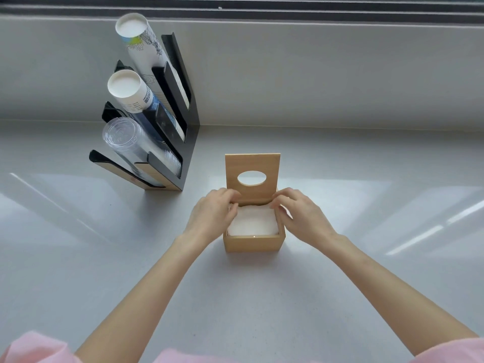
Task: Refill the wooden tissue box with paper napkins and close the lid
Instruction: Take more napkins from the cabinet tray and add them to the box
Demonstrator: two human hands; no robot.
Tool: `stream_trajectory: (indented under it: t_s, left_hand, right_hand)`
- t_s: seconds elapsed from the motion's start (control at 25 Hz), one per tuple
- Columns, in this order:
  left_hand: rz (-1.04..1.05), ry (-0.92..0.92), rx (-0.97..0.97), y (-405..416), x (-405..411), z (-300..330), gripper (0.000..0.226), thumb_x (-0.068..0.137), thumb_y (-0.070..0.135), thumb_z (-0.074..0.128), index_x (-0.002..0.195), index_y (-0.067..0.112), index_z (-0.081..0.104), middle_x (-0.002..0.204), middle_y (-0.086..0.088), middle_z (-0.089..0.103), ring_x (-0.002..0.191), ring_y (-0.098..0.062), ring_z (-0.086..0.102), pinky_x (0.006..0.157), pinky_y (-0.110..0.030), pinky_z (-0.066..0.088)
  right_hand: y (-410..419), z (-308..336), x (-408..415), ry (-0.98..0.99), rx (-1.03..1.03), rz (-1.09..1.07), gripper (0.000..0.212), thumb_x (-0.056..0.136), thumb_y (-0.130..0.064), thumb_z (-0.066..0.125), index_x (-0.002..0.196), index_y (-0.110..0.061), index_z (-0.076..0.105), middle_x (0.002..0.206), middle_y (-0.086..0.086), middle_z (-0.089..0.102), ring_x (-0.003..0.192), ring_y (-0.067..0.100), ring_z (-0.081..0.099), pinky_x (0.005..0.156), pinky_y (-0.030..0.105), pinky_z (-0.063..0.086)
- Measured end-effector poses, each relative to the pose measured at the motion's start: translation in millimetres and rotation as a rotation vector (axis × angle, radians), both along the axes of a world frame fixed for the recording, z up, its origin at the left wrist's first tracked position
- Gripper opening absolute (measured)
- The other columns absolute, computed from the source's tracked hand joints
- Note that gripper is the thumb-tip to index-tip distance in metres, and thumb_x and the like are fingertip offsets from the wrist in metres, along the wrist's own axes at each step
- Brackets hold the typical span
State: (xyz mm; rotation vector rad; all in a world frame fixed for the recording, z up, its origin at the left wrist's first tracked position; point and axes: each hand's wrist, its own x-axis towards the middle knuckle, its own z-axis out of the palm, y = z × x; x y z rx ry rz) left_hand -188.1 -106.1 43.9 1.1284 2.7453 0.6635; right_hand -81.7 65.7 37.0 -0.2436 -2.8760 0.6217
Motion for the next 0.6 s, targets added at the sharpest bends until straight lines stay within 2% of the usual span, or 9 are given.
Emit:
stream_trajectory:
  t_s: [0.16, 0.32, 0.48, 0.6]
  left_hand:
    - [0.196, -0.021, 0.095, 0, -17, 9, 0.030, 0.093, 0.022, 0.049, 0.121, 0.014, 0.054, 0.120, -0.002, 0.061, 0.110, -0.020, 0.055, 0.084, -0.035, 0.044]
    - [0.227, -0.044, 0.183, 8, -28, 25, 0.044, 0.091, 0.024, 0.053, 0.132, 0.013, 0.043, 0.127, -0.003, 0.057, 0.110, -0.019, 0.056, 0.085, -0.031, 0.044]
    - [0.204, -0.061, 0.154, 25, -37, 36, 0.057, 0.091, 0.028, 0.054, 0.142, 0.015, 0.032, 0.136, -0.002, 0.051, 0.121, -0.019, 0.051, 0.093, -0.035, 0.044]
    - [0.191, -0.079, 0.127, 34, -45, 41, 0.048, 0.090, 0.029, 0.055, 0.135, 0.015, 0.043, 0.130, -0.002, 0.057, 0.119, -0.022, 0.053, 0.094, -0.036, 0.043]
  right_hand:
    - [8, 17, -11, 0.102, -0.090, -0.109, 0.022, 0.090, -0.005, 0.048, 0.105, -0.011, 0.064, 0.110, 0.003, 0.064, 0.102, 0.024, 0.059, 0.078, 0.038, 0.049]
    - [13, 33, -30, 0.190, -0.161, -0.168, 0.035, 0.089, -0.007, 0.051, 0.124, -0.013, 0.053, 0.124, 0.003, 0.054, 0.110, 0.021, 0.055, 0.084, 0.038, 0.048]
    - [14, 43, -52, 0.098, -0.207, -0.131, 0.053, 0.090, -0.013, 0.055, 0.139, -0.011, 0.036, 0.138, 0.005, 0.047, 0.125, 0.020, 0.047, 0.100, 0.036, 0.042]
    - [12, 46, -64, 0.043, -0.237, -0.113, 0.046, 0.090, -0.010, 0.054, 0.134, -0.008, 0.044, 0.133, 0.008, 0.054, 0.122, 0.023, 0.050, 0.100, 0.032, 0.041]
